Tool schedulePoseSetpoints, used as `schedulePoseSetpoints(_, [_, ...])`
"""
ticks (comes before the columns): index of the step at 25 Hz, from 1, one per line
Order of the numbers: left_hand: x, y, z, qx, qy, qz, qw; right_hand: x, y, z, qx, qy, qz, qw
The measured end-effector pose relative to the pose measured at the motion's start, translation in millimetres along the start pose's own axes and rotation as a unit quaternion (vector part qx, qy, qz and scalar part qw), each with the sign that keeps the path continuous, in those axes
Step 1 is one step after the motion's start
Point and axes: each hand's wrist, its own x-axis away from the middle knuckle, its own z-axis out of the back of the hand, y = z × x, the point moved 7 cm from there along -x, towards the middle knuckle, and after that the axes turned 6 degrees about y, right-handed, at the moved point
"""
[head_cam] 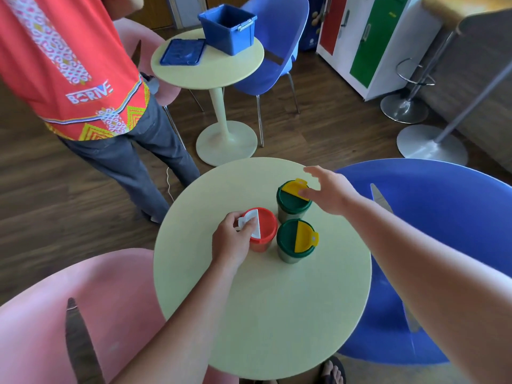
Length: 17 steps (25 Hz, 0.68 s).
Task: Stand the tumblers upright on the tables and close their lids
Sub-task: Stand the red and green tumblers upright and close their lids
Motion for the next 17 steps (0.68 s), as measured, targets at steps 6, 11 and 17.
schedulePoseSetpoints(6, [0.1,1.0,1.5,-0.01,-0.001,0.011,1.0,-23.0,4.7,-31.5,-0.145,-0.118,-0.106,0.976])
schedulePoseSetpoints(11, [3.4,6.4,2.7,-0.024,0.0,0.001,1.0,-19.1,3.9,-36.2,-0.16,-0.126,-0.105,0.973])
schedulePoseSetpoints(17, [6.2,8.0,2.5,-0.024,-0.006,-0.001,1.0,-17.9,-5.1,-41.5,-0.151,-0.13,-0.098,0.975])
